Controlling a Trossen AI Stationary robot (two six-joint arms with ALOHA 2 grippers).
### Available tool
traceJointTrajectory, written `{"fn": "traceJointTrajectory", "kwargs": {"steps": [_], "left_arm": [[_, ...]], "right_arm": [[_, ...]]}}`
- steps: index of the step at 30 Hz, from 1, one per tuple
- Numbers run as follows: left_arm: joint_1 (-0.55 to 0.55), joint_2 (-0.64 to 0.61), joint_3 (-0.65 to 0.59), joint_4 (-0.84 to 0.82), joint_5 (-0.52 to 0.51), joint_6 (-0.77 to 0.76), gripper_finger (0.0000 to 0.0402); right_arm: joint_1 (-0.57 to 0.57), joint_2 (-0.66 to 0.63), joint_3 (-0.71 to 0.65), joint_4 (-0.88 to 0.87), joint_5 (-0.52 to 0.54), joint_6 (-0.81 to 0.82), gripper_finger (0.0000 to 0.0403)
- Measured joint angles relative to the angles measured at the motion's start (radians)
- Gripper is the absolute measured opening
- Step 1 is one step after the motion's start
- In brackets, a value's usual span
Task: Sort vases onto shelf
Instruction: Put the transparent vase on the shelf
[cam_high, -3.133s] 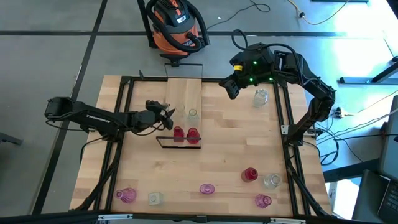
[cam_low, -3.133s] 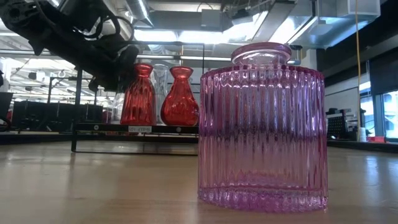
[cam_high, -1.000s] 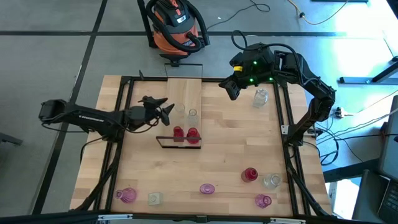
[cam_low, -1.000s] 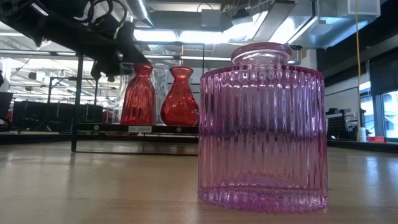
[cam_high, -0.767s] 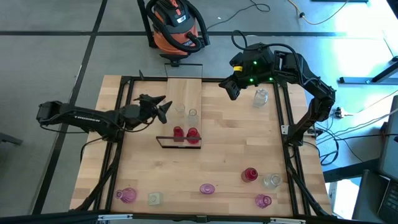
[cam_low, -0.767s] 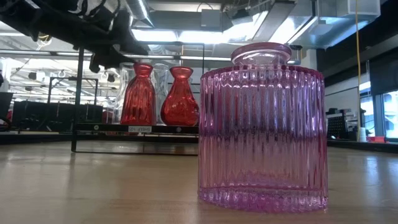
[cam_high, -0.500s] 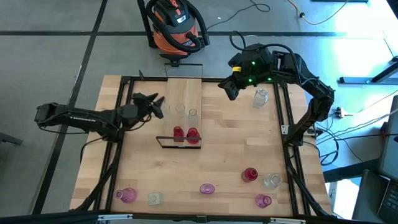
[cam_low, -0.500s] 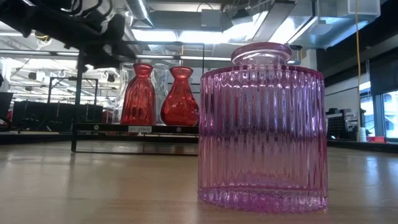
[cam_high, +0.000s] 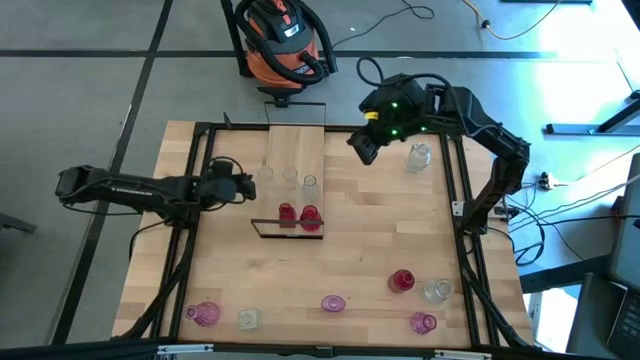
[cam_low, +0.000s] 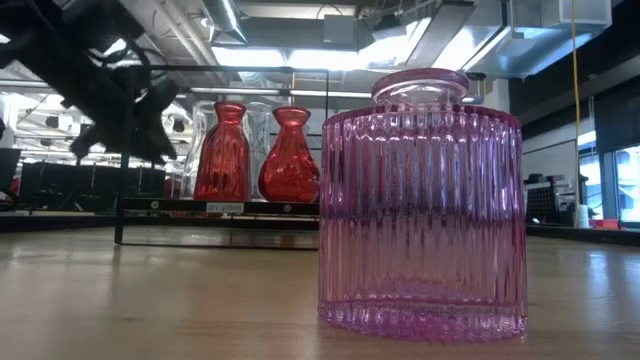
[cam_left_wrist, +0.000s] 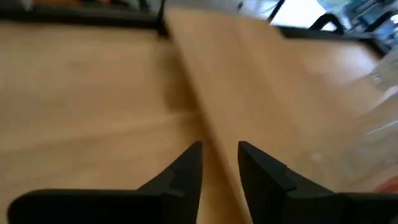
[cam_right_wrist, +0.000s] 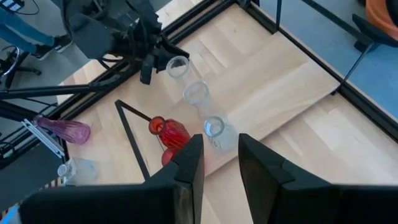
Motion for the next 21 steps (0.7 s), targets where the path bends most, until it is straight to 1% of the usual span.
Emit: {"fn": "traceJointTrajectory", "kwargs": {"steps": [3, 15, 17, 21], "left_arm": [[0.0, 0.026, 0.0, -0.012, 0.04, -0.041, 0.0075], [0.0, 0.049, 0.0, 0.105, 0.11, -0.024, 0.001], [0.0, 0.049, 0.0, 0.138, 0.126, 0.011, 0.0003], [0.0, 0.049, 0.0, 0.18, 0.14, 0.038, 0.0002]], "right_arm": [[0.0, 0.011, 0.0, -0.002, -0.001, -0.007, 0.0083], [-0.001, 0.023, 0.0, -0.005, -0.011, -0.026, 0.0083], [-0.001, 0.023, 0.0, -0.005, -0.011, -0.026, 0.0083], [-0.001, 0.023, 0.0, -0.005, -0.011, -0.026, 0.0083]]}}
